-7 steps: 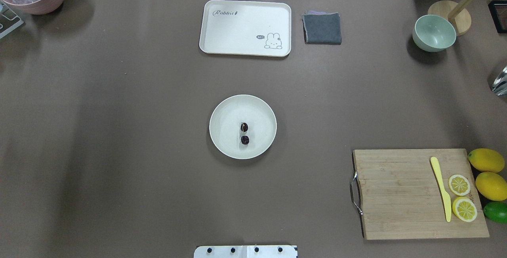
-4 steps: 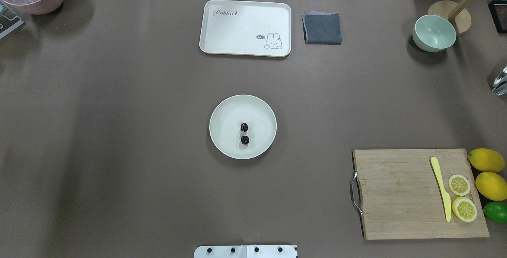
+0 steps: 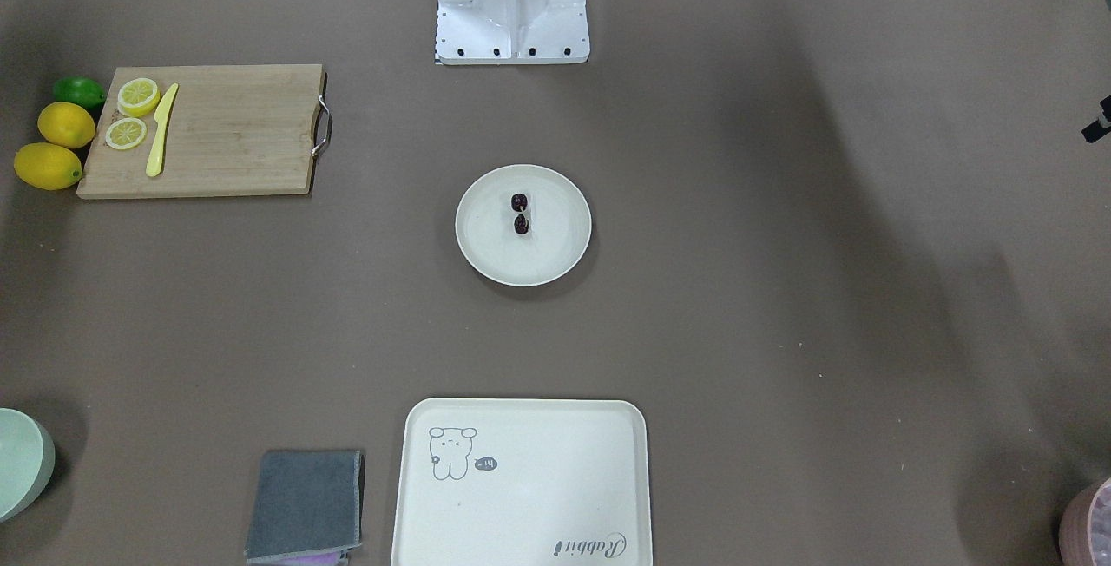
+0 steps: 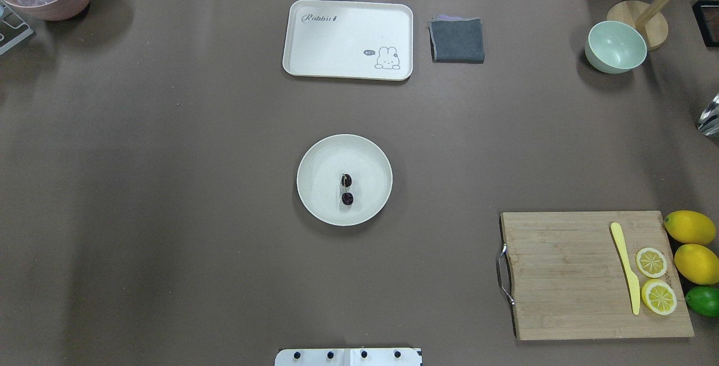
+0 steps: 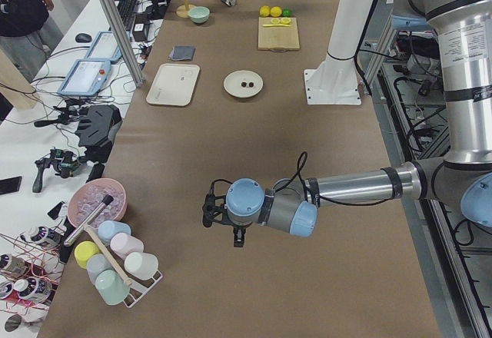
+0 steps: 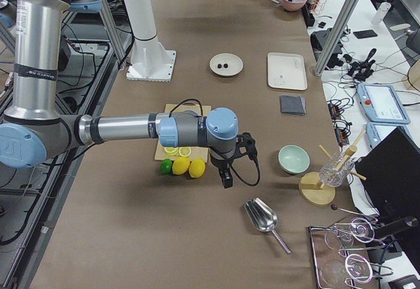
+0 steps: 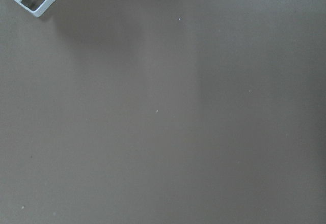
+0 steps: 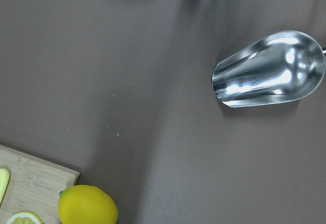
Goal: Place red cherry on plate
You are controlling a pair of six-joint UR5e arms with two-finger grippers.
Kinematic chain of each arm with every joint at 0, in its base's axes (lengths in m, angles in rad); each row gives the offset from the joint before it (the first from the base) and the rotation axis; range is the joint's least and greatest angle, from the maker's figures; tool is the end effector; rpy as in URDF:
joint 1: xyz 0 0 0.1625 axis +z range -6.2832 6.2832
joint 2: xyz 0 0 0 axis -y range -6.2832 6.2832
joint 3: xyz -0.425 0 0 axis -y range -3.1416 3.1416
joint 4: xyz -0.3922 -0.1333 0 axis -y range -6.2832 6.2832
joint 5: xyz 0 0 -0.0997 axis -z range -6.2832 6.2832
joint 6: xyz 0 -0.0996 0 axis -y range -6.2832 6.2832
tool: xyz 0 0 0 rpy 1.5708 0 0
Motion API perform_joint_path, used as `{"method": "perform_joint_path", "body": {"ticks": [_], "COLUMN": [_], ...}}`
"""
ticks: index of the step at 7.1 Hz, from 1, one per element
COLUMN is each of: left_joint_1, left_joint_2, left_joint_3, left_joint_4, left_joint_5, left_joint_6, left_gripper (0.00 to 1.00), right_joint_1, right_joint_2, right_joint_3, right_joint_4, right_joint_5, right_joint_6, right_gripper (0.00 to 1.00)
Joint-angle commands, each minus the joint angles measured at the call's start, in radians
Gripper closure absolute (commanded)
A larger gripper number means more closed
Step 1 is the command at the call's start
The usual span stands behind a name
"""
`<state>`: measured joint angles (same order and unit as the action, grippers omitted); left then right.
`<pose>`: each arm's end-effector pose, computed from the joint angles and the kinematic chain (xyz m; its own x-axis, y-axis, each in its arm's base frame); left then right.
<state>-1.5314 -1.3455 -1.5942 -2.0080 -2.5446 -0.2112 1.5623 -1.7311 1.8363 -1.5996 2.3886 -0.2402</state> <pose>-0.0352 -0.4010 0.6866 0.5498 0.0063 -0.8352 0.0787 0.9951 0.0594 0.0570 -0.4273 0.6012 0.6617 -0.2969 0.6885 0.1708 0.9538 0.2472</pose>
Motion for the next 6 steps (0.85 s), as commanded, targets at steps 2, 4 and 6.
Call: {"method": "perform_joint_path", "body": {"ticks": [2, 4, 6], "left_joint_1": [-0.047, -0.046, -0.071], "left_joint_2": [-0.029, -0.030, -0.064], "left_joint_3": [0.082, 0.080, 0.082], "left_joint_4": [0.003, 0.003, 0.002], "left_joint_5": [0.085, 0.090, 0.112], "left_joint_6": [-0.001, -0.011, -0.001], "left_gripper": [0.02, 0.02, 0.02], "right_joint_1": [0.014, 0.034, 0.080], "right_joint_2": [0.005, 0.005, -0.004], "right_joint_3": [-0.011, -0.003, -0.003], "right_joint_4": [-0.023, -0.029, -0.034], "right_joint_5": [0.009, -0.006, -0.026], "right_joint_6": [0.010, 0.009, 0.007], "right_gripper": [0.00, 0.00, 0.00]}}
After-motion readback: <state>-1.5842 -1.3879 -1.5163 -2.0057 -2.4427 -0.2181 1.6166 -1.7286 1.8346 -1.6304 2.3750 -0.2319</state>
